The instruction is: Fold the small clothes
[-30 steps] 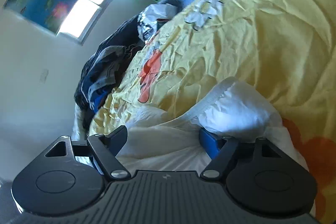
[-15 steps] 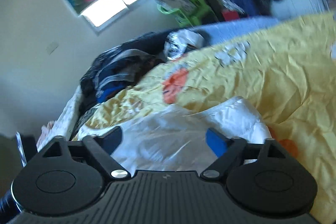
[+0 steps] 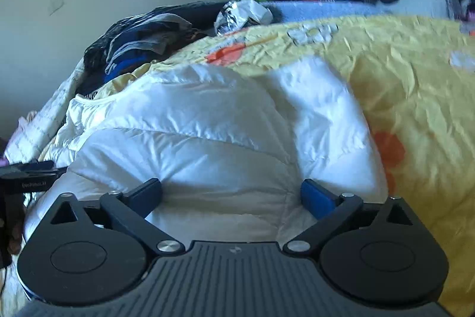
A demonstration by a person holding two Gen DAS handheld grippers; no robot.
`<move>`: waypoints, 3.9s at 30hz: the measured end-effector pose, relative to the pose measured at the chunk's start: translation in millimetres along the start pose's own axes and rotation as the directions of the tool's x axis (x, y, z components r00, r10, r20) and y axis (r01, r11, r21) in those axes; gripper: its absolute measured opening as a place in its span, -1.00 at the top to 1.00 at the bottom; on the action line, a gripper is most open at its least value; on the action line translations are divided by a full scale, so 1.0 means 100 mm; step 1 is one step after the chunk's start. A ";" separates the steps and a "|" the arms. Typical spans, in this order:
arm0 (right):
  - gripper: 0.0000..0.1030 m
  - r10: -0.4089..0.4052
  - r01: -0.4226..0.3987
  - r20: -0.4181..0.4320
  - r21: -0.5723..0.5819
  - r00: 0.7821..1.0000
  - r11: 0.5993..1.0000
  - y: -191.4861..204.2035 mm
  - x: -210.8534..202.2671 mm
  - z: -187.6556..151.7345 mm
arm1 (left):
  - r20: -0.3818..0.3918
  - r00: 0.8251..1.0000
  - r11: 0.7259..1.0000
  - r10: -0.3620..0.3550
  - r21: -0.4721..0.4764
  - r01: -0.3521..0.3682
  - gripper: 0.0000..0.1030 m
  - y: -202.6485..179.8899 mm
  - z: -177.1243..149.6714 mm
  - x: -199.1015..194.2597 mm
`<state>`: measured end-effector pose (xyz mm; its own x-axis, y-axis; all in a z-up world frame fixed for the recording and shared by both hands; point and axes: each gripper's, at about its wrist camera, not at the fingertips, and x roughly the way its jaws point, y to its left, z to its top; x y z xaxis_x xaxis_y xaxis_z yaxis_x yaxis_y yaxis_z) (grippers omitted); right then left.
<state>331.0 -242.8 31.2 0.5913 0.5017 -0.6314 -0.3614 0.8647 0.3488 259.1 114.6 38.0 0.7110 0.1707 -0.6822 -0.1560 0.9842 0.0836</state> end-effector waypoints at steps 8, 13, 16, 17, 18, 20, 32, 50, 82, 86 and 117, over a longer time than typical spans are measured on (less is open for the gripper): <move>-0.95 -0.003 0.004 0.016 -0.030 1.000 1.000 -0.01 0.11 -0.08 | 0.035 0.999 0.999 0.033 -0.004 -0.033 -1.00 -0.06 -0.11 0.16; -0.85 -0.027 0.026 0.024 0.044 0.999 0.999 0.04 -0.16 -0.03 | 0.051 0.998 0.999 0.034 -0.042 -0.032 -1.00 0.08 -0.12 -0.16; -0.93 0.022 -0.028 0.135 0.044 0.991 0.999 0.08 -0.58 -0.11 | 0.129 0.991 0.997 0.035 -0.079 -0.025 -1.00 0.25 -0.26 -0.58; -0.94 0.017 -0.022 0.152 0.032 0.988 0.999 0.10 -0.67 -0.14 | 0.142 0.989 0.995 0.037 -0.094 -0.024 -1.00 0.30 -0.33 -0.70; -0.96 0.006 -0.010 0.164 0.020 0.987 1.000 0.14 -0.77 -0.20 | 0.152 0.988 0.994 0.036 -0.107 -0.020 -1.00 0.33 -0.40 -0.79; -0.97 0.006 -0.005 0.154 -0.009 0.988 1.000 0.20 -0.85 -0.31 | 0.152 0.987 0.994 0.052 -0.101 -0.036 -1.00 0.36 -0.53 -0.86; -0.96 -0.026 0.028 0.038 -0.056 0.999 0.998 0.22 -0.59 -0.63 | 0.043 0.999 0.987 0.029 -0.156 -0.022 -1.00 0.50 -0.72 -0.52; -0.98 0.083 -0.021 0.082 -0.576 0.993 0.817 1.96 -0.89 -1.03 | 0.066 0.989 0.555 -0.135 -0.822 0.131 -1.00 1.57 -1.52 -1.36; 0.76 0.124 0.102 0.222 -0.786 0.967 0.610 3.42 0.34 -1.10 | 0.091 0.868 0.446 -0.488 -0.829 0.337 -1.00 1.89 -0.59 -0.40; 0.76 0.154 0.096 0.244 -0.773 0.958 0.627 3.32 0.13 -1.07 | 0.065 0.770 0.383 -0.635 -0.839 0.386 -1.00 1.67 -0.41 0.00; -0.97 0.802 -0.632 0.106 0.679 0.588 0.374 0.07 -0.04 0.34 | 0.058 0.879 0.877 -0.474 -0.066 0.477 0.75 -0.86 1.08 -1.42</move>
<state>350.3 -237.7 59.3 0.1347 0.9907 -0.0182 -0.0196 0.0210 0.9996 245.6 11.3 205.9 0.7382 -0.3135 -0.5973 0.1571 0.9410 -0.2997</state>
